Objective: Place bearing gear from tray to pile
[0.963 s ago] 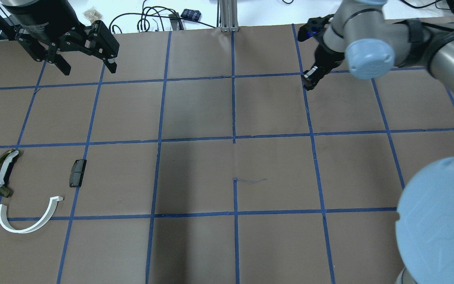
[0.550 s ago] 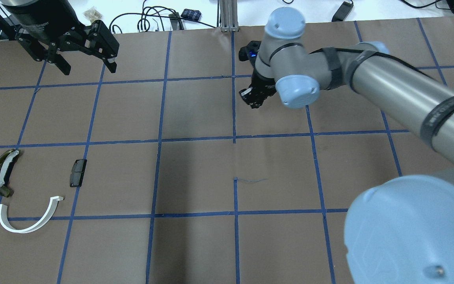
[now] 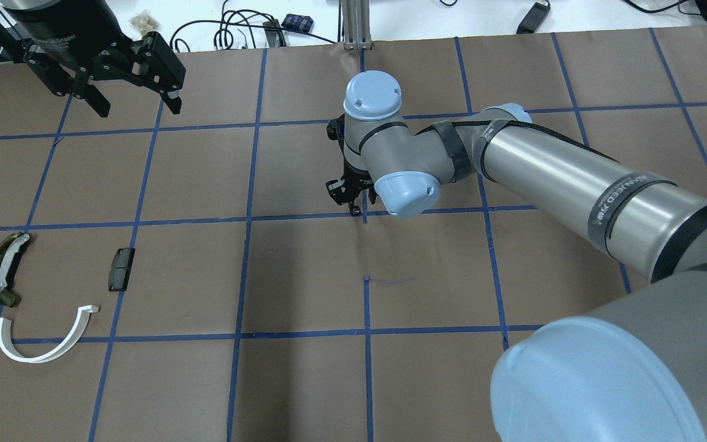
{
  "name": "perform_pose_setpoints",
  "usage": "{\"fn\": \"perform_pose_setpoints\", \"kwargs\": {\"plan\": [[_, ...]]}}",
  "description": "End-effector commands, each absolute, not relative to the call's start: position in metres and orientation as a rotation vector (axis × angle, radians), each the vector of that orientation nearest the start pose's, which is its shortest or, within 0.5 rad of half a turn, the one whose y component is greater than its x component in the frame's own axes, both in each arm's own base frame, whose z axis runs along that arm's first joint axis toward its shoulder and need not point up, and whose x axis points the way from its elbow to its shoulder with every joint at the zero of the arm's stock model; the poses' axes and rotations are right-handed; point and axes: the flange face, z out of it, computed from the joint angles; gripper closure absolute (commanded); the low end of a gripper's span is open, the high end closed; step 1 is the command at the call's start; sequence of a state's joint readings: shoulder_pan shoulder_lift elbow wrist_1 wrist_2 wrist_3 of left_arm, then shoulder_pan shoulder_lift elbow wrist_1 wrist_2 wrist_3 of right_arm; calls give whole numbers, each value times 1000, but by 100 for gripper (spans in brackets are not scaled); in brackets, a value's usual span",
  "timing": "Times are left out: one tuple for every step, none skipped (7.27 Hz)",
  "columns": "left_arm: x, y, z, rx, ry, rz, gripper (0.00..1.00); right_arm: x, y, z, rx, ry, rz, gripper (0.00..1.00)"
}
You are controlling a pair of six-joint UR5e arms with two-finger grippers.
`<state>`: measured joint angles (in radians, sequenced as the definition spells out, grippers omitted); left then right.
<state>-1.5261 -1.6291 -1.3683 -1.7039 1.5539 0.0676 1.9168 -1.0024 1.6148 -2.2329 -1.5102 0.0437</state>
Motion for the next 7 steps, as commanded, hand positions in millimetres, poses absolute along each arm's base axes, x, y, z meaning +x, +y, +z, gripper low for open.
{"fn": "perform_pose_setpoints", "kwargs": {"plan": [[-112,-519,545,36,3157,-21,0,286,-605,231,-364,3095,-126,0],[-112,-519,545,36,3157,-21,0,230,-618,257,-338,3106,-112,0],[-111,-520,544,34,3158,-18,0,167,-628,285,-374,3111,-121,0],[-111,-519,545,34,3157,-21,0,97,-634,299,-426,3114,-134,0],[-112,-519,545,39,3157,-21,0,17,-637,307,-497,3118,-124,0],[-112,-519,545,39,3158,-18,0,-64,-631,314,-571,3118,-120,0],[-112,-522,541,34,3160,-9,0,-143,-619,310,-727,3097,-110,0]]}}
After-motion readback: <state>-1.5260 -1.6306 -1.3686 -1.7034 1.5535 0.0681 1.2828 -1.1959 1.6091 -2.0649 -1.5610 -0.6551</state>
